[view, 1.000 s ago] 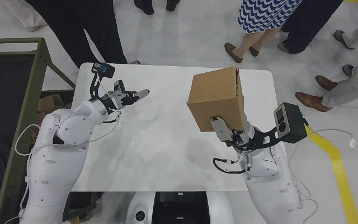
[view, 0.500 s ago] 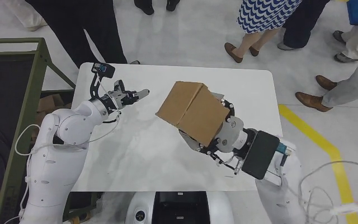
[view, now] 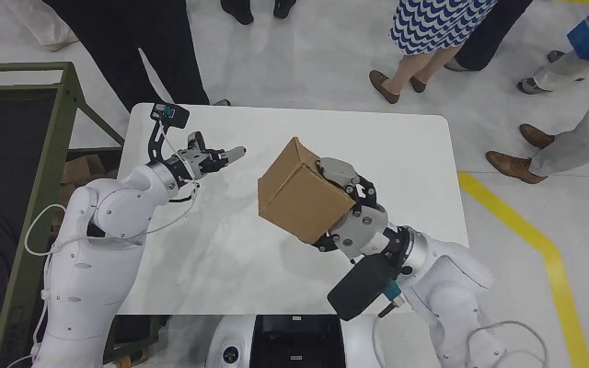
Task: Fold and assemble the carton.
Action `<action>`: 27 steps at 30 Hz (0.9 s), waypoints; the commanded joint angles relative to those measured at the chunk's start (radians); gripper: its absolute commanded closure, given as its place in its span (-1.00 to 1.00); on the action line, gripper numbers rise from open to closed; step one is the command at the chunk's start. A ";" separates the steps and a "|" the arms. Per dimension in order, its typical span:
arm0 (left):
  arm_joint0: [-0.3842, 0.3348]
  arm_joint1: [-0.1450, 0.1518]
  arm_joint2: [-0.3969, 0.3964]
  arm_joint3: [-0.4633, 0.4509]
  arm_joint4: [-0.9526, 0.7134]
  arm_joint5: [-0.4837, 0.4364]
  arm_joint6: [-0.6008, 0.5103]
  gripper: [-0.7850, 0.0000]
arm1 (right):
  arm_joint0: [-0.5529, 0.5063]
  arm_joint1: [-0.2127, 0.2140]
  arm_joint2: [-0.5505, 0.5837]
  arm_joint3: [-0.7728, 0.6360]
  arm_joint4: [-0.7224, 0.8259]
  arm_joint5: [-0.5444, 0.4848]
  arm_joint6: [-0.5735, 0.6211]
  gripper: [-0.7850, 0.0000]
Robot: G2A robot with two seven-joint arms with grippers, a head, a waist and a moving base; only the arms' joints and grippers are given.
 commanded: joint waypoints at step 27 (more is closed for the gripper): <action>0.000 0.000 0.000 0.000 0.000 0.000 0.000 -1.00 | -0.064 0.017 0.069 0.052 0.466 0.040 -0.033 1.00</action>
